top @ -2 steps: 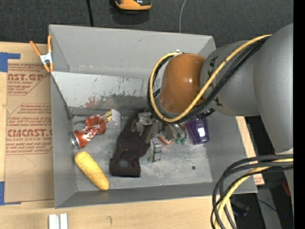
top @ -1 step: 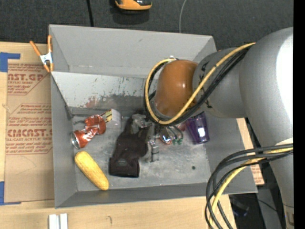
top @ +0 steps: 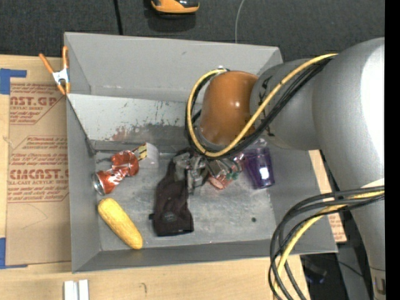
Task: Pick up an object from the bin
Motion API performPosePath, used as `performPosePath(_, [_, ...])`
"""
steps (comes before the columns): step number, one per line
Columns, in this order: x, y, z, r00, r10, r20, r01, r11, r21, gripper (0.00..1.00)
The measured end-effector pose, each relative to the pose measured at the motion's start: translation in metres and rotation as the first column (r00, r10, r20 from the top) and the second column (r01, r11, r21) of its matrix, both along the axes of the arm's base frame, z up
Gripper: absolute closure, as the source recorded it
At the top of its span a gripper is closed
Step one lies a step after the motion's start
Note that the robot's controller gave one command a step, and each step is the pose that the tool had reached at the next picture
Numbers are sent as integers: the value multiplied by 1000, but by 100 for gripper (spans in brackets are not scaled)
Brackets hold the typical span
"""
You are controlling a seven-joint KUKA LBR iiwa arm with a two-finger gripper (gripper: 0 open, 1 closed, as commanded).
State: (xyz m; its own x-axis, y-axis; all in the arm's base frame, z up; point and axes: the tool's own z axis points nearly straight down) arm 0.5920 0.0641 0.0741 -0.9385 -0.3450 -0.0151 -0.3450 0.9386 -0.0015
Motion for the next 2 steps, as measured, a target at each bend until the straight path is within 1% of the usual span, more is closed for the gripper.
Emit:
performPosePath(1, [0, 0, 0, 1000, 0, 0, 0, 1000, 0, 100])
performPosePath(2, [-1, 0, 4, 1000, 0, -5, 0, 1000, -1, 100])
